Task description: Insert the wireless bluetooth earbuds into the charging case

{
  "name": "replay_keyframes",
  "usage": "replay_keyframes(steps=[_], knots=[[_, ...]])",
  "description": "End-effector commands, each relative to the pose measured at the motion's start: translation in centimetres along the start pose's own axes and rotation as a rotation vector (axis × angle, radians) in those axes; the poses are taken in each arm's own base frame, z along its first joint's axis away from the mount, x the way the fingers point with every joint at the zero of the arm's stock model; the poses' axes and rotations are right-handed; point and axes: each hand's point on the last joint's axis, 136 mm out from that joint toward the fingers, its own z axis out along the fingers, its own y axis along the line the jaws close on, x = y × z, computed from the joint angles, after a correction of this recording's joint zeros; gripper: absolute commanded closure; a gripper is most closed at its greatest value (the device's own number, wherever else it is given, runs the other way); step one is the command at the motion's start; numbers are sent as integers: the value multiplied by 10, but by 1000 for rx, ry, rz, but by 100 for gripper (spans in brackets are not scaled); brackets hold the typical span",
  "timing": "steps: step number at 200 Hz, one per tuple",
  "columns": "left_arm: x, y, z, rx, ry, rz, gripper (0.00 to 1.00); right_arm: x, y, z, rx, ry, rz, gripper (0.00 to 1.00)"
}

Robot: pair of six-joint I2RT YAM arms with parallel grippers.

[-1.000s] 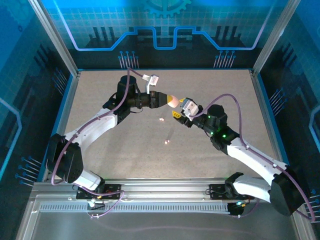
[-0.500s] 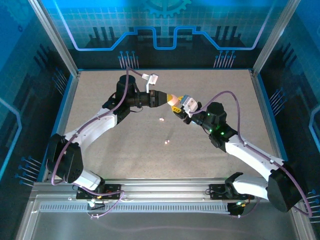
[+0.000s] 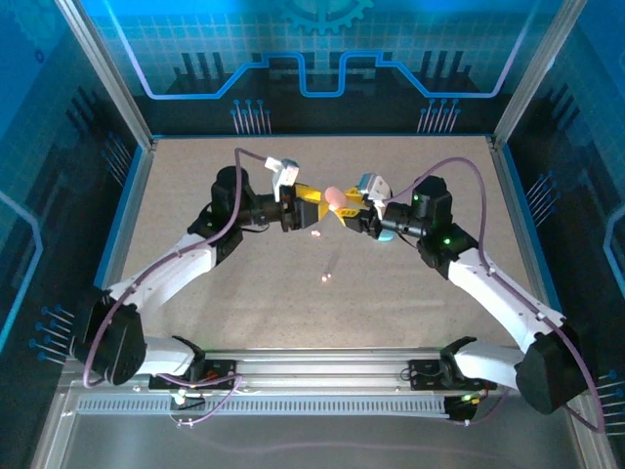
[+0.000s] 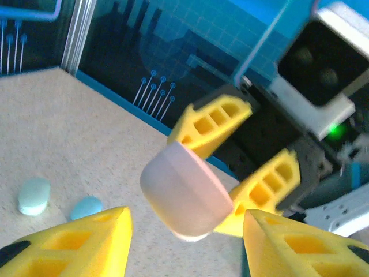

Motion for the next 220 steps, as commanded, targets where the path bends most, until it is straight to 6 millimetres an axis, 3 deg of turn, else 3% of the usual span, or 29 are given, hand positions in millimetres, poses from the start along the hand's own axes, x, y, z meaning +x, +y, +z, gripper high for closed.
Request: replay_keyframes(steps=[1, 37, 220], knots=[[-14, -22, -9, 55, -88, 327, 44, -5, 31, -8, -217, 26, 89, 64], [-2, -31, -8, 128, -4, 363, 43, -10, 44, -12, -319, 54, 88, 64], [19, -34, 5, 162, 156, 311, 43, -10, 44, -9, -341, 88, 78, 65]])
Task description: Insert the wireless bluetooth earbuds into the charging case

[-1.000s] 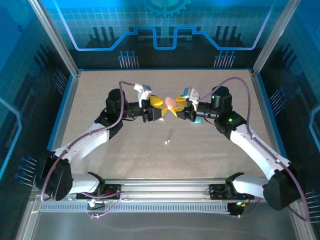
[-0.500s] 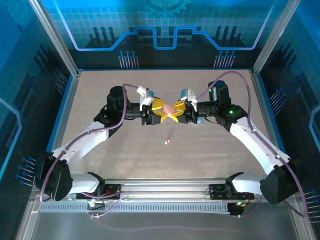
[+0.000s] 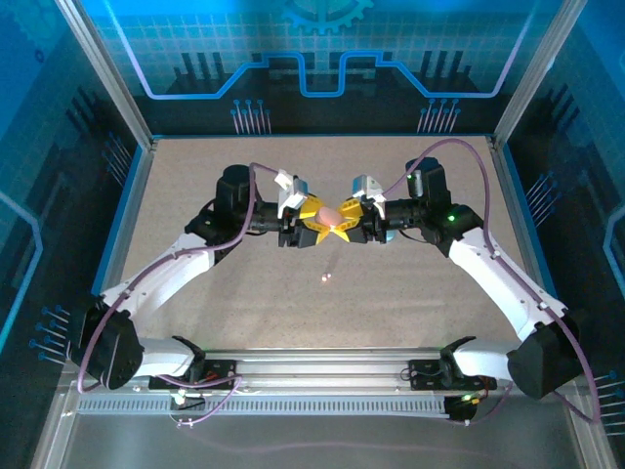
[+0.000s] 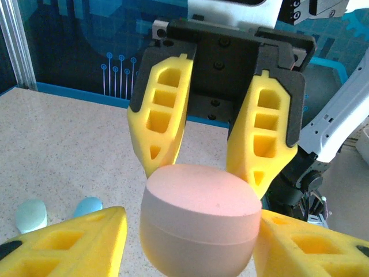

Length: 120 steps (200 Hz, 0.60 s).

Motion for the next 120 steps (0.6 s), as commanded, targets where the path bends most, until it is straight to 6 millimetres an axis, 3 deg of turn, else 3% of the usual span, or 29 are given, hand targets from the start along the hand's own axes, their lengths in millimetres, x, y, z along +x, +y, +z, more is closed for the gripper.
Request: replay_keyframes(steps=[1, 68, 120], knots=[[-6, -1, 3, 10, 7, 29, 43, -7, 3, -1, -24, -9, -20, 65], [-5, 0, 5, 19, 29, 14, 61, -9, 3, 0, -29, -10, -15, 64], [0, -2, 6, 24, 47, 13, 60, -10, 0, -4, -6, -13, -9, 64]])
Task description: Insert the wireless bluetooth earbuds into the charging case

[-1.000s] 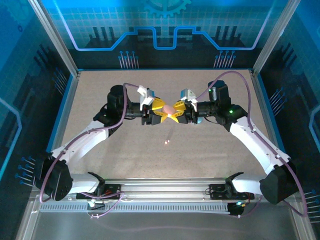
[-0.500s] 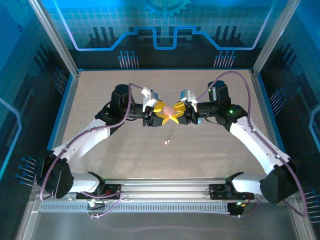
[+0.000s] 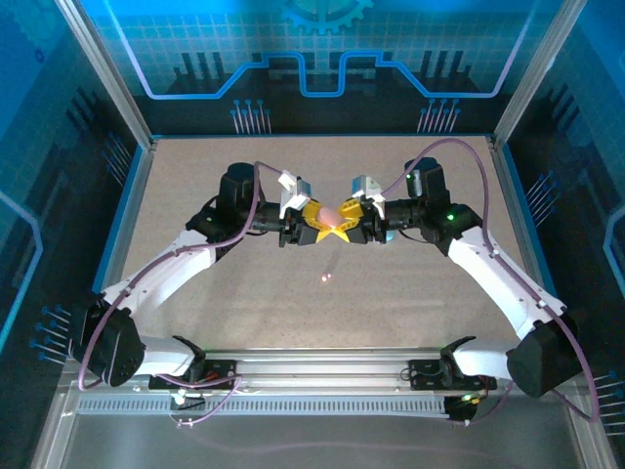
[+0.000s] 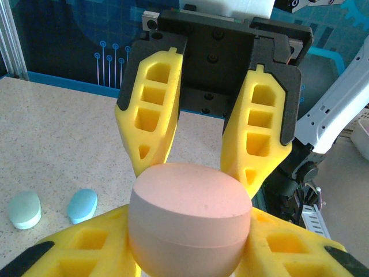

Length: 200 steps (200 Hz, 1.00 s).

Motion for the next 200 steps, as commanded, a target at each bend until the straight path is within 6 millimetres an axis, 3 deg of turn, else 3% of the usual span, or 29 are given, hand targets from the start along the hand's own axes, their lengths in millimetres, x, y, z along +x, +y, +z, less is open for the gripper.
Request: replay_keyframes(steps=[1, 42, 101, 135, 200], knots=[[-5, -1, 3, 9, 8, 20, 60, -14, 2, -6, -4, -25, -23, 64], [-3, -3, 7, 16, 13, 17, 53, -9, 4, -5, -5, -23, -26, 64], [3, -2, 9, 21, 28, 17, 59, -9, 1, -3, -9, -19, -8, 65], [8, -2, 8, 15, 34, 29, 52, -10, -1, -2, -7, -17, -5, 65], [5, -1, 5, 24, 24, 28, 53, -7, -1, 0, -16, -7, -1, 65]])
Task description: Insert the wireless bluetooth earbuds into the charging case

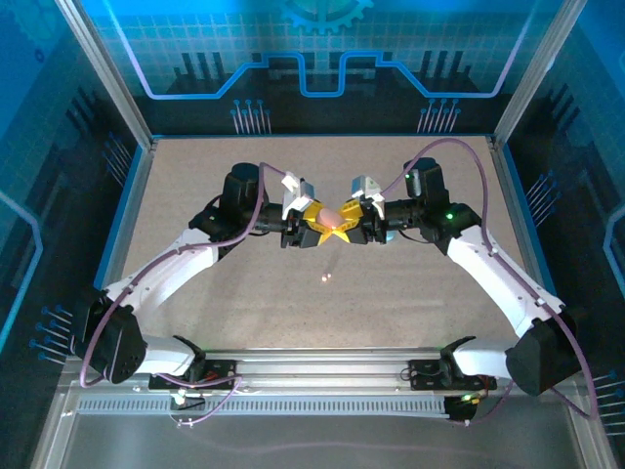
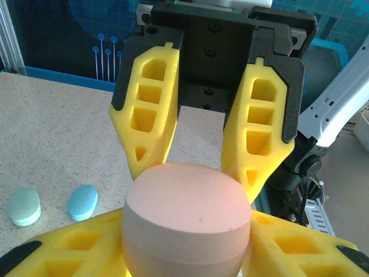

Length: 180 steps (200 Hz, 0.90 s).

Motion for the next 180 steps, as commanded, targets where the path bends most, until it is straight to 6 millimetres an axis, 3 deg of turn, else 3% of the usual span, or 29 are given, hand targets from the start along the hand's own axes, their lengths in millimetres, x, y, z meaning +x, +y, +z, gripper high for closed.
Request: replay_keyframes(steps=[1, 32, 97, 111, 138, 180], knots=[[-1, -2, 0, 19, 3, 20, 52, -12, 1, -2, -15, -22, -26, 65], [1, 0, 1, 16, 6, 15, 46, -14, 1, -2, -15, -32, -34, 65], [-5, -2, 1, 21, -4, 11, 60, -10, 1, -1, -11, -23, -31, 65], [-7, -3, 0, 23, -11, 14, 60, -8, 1, -1, -12, -19, -29, 65], [-10, -5, -1, 29, -34, 17, 50, -8, 1, -1, -10, -19, -35, 65], [-11, -8, -1, 46, -35, 7, 55, -10, 3, -2, -14, -25, -44, 65]])
